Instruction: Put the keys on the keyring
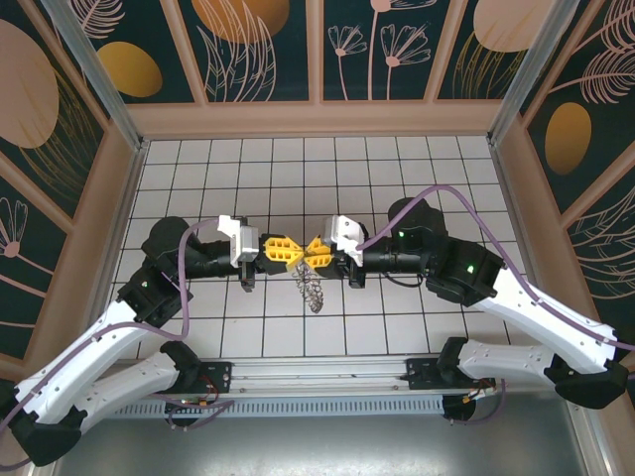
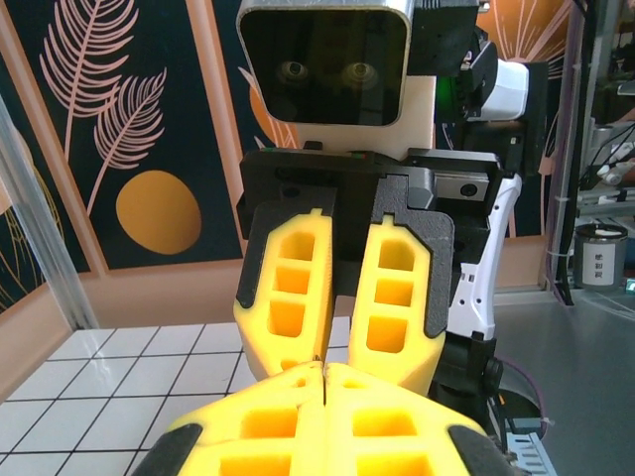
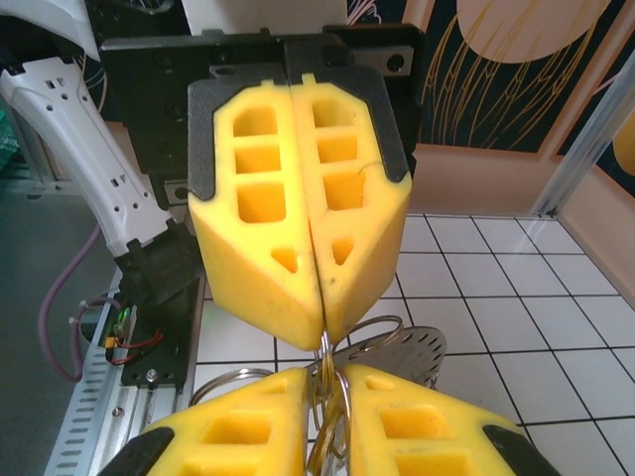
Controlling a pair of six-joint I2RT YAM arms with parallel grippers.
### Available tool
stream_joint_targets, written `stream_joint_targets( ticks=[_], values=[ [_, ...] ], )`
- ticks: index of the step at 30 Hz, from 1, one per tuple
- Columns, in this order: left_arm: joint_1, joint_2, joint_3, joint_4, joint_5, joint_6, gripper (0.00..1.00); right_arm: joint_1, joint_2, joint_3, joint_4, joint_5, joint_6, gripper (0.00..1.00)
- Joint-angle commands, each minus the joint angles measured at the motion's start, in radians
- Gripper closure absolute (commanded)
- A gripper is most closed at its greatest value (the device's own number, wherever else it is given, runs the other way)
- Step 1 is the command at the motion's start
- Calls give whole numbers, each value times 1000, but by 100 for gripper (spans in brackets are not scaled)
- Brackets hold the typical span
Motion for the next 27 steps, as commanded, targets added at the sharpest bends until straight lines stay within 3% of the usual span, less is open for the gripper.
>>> stream_joint_targets(
  ticks=[1,5,12,15,27],
  values=[
    [1,-10,-9,110,24,-41,100,5,-7,-19,54,-24,12,89],
    [0,-29,-17,129,20,-47,100,5,-9,-17,40,-4,15,92],
    [0,-38,-2,100,12,-32,100,5,-30,-26,20,8,26,77],
    [1,-38,0,106,12,-36,100,5,-26,-23,17,13,25,76],
    [1,-32,5,112,15,-40,100,5,-8,-13,1,-6,12,96]
  ],
)
